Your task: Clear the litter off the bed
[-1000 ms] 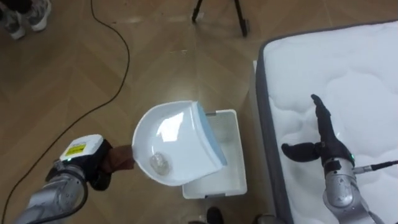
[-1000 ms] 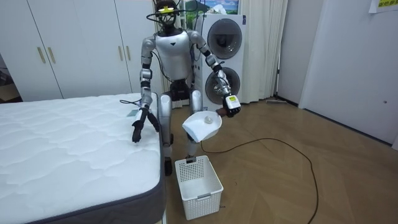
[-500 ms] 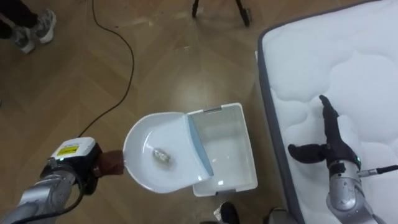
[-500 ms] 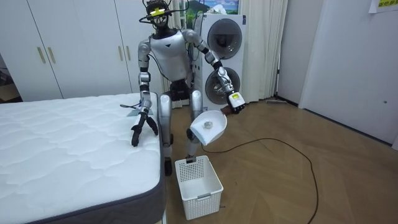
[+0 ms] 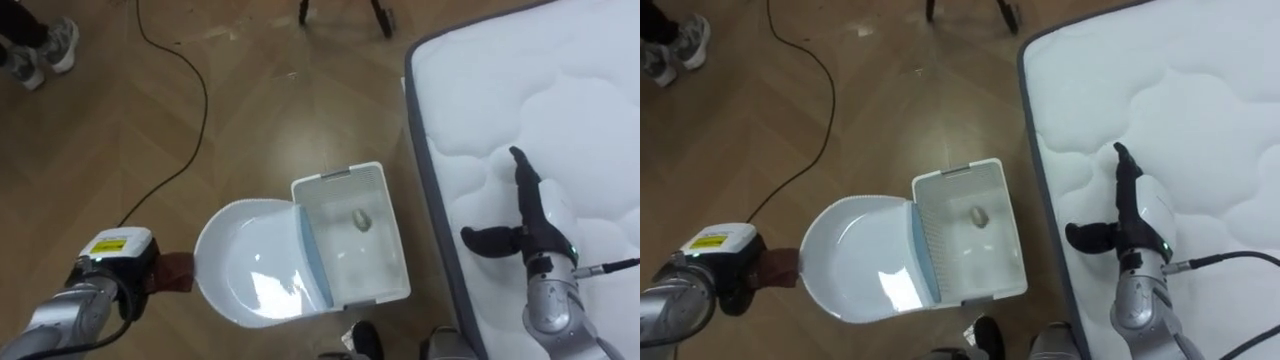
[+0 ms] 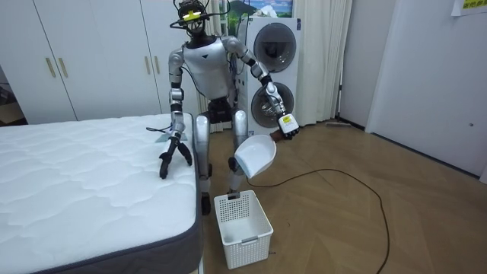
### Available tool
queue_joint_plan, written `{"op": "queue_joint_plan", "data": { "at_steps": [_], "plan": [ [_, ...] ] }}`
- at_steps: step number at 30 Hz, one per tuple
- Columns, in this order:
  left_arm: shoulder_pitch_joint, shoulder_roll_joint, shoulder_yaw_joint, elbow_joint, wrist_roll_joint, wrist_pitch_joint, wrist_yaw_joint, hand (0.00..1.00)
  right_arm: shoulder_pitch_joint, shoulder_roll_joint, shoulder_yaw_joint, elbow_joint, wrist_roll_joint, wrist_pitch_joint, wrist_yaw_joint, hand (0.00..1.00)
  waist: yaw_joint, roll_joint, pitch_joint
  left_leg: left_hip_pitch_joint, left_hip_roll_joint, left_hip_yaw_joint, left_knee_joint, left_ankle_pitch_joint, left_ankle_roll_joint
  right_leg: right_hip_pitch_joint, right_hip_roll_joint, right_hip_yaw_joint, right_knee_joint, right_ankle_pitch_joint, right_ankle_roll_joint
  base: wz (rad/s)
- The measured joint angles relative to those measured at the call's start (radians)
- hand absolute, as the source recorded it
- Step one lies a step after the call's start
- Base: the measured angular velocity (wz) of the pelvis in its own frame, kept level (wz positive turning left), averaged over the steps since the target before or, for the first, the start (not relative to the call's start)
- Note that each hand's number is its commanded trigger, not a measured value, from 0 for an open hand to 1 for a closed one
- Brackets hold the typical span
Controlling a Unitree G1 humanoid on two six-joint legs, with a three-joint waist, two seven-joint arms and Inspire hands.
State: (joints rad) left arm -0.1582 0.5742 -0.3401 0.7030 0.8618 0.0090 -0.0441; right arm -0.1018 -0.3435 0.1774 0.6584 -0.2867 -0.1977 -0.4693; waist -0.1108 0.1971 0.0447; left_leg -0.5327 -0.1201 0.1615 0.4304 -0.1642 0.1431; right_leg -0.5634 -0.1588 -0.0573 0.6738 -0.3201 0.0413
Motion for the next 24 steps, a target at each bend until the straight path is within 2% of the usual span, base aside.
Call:
{"op": "queue_joint_plan", "data": {
  "at_steps": [8, 17, 21, 24],
  "plan": [
    [0.001, 0.017, 0.000, 0.000, 0.036, 0.003, -0.014, 1.00, 0.000, 0.000, 0.000, 0.000, -0.001, 0.000, 0.000, 0.00, -0.003, -0.002, -0.0014, -0.003, 0.000, 0.001, 0.000, 0.001, 0.000, -0.004, 0.000, 0.002, 0.001, 0.000, 0.000, 0.00],
    [0.002, 0.022, -0.001, -0.001, 0.035, 0.011, -0.011, 1.00, 0.001, -0.001, 0.017, -0.003, 0.003, 0.000, -0.014, 0.00, -0.014, -0.001, -0.0022, 0.002, 0.000, 0.001, 0.001, 0.002, 0.000, 0.001, 0.001, 0.003, 0.001, 0.000, 0.000, 0.00],
    [0.000, 0.026, -0.001, -0.001, 0.012, 0.003, 0.016, 1.00, 0.009, -0.016, 0.044, -0.003, 0.047, 0.000, -0.037, 0.00, -0.019, -0.002, -0.0027, 0.015, 0.001, 0.000, 0.000, 0.002, 0.000, 0.016, 0.001, 0.001, -0.004, 0.000, 0.000, 0.00],
    [0.004, 0.027, 0.001, -0.001, -0.032, 0.001, 0.058, 1.00, 0.030, -0.017, 0.041, -0.003, 0.066, 0.000, -0.044, 0.00, -0.019, -0.004, -0.0061, 0.038, 0.001, 0.000, -0.001, 0.001, 0.000, 0.038, 0.003, 0.001, -0.015, 0.000, 0.000, -0.01]
  ]
}}
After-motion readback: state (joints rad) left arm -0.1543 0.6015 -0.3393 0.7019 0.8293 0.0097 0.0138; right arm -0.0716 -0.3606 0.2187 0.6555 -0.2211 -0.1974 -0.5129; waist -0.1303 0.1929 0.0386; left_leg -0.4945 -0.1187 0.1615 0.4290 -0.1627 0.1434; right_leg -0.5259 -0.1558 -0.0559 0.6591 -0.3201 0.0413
